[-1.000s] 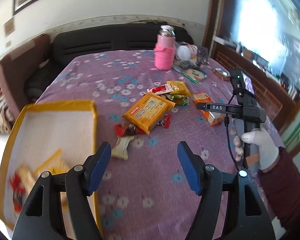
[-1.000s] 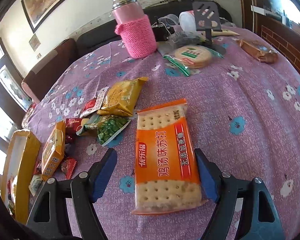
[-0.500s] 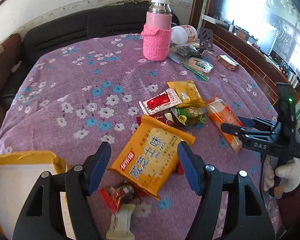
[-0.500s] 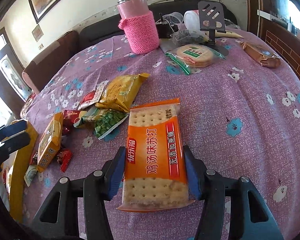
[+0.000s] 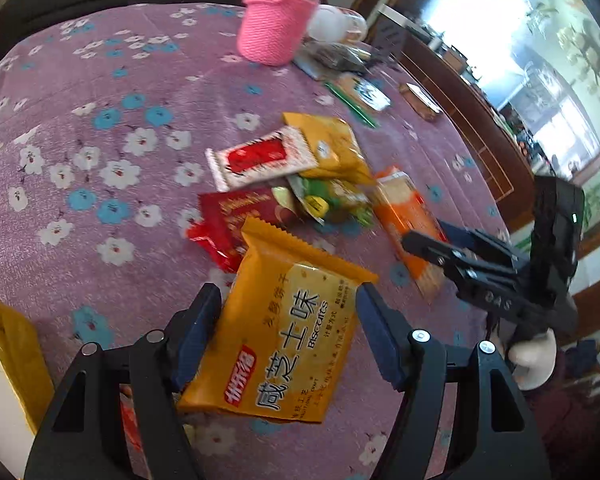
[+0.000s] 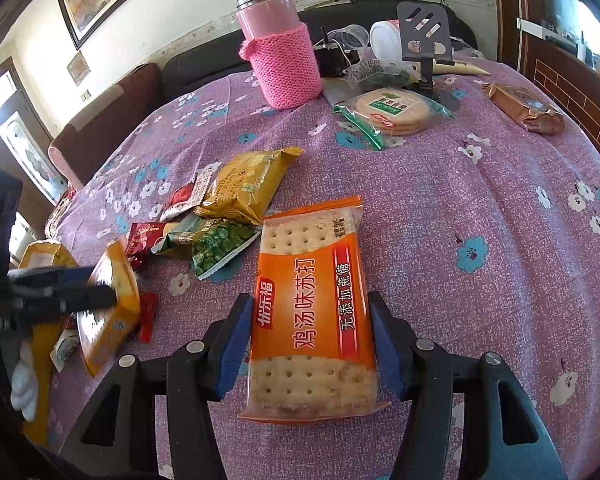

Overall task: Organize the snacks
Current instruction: 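Grasp the orange cracker pack with the right tool while the left tool grasps the yellow biscuit pack, then carry both packs over the tray and open both tools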

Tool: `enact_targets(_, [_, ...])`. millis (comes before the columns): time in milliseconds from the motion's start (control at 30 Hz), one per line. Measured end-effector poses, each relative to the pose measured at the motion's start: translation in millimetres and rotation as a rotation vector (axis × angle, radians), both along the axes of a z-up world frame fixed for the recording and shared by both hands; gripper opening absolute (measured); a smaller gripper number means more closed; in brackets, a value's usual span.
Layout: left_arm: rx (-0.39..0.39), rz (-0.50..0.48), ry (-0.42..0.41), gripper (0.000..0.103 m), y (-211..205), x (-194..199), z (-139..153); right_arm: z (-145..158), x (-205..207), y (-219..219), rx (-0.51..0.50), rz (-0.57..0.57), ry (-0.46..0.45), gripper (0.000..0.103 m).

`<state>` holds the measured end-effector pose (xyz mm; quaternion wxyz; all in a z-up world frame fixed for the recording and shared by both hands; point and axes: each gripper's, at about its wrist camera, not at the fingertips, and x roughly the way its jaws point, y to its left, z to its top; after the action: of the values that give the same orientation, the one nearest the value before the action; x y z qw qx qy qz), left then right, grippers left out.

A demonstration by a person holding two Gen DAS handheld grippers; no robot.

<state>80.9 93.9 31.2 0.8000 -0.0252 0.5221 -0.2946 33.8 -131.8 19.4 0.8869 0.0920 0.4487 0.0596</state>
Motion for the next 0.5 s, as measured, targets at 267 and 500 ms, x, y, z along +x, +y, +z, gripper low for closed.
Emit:
enact_targets(267, [0.198, -0.076, -0.182, 0.072, -38, -43, 9, -1, 0, 2, -0.006, 0.008, -0.010, 0.064])
enact_targets(500, [0.430, -0.134, -0.310, 0.080, -66, -64, -11, -2, 0, 8, -0.036, 0.023, -0.020, 0.069])
